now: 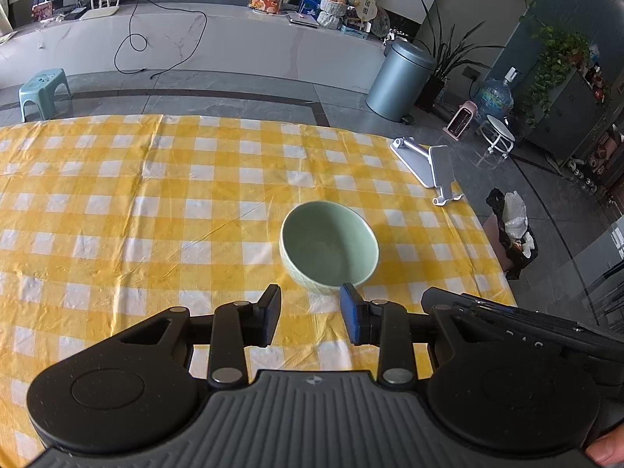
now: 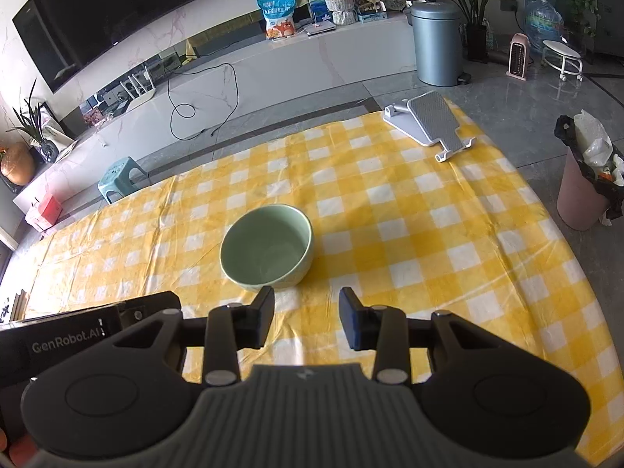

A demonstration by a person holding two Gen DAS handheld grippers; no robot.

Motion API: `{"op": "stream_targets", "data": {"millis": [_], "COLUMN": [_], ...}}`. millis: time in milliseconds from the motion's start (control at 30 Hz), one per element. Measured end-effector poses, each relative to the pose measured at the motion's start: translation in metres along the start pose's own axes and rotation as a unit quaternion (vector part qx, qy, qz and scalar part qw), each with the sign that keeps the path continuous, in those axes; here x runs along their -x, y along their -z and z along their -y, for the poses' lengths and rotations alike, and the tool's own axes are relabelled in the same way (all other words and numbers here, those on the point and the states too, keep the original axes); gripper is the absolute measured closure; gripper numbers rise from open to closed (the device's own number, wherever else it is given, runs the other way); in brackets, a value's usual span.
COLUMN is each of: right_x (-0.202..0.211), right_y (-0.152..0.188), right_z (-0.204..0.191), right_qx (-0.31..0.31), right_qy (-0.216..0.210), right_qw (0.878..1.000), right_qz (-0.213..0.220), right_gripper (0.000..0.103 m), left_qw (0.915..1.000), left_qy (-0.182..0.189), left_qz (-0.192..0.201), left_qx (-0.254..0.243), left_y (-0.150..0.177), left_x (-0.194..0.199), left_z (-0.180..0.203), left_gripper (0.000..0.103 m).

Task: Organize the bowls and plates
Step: 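Move both grippers to the pale green bowl rim and close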

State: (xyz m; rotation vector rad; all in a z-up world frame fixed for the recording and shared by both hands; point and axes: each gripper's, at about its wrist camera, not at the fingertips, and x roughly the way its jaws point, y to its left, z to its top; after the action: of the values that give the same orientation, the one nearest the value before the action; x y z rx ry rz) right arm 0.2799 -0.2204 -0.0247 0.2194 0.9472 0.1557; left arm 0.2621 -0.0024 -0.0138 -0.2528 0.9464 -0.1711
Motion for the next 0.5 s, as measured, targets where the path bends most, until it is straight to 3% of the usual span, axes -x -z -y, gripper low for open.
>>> {"op": "stream_targets", "data": {"millis": [267, 500], "right_x": [-0.057, -0.098], "right_y": [-0.027, -0.034], "right_z": [-0.007, 0.000], "right_qx": [0.003, -0.020], "right_qy": [0.009, 0.010], "right_qw": [0.999, 0.997], "right_qz": [-0.035, -0.070], "right_gripper": [0.068, 0.078], "left_qw": [0.9995, 0.9980], "left_qy": [-0.011, -0.013], "left_qz": [-0.020, -0.043], "left_qx": [0.024, 0.044], "left_y": [-0.019, -0.023], "left_x": [-0.052, -0.087], "left_z": [-0.010, -0.020], "left_gripper": [0.067, 0.079]}}
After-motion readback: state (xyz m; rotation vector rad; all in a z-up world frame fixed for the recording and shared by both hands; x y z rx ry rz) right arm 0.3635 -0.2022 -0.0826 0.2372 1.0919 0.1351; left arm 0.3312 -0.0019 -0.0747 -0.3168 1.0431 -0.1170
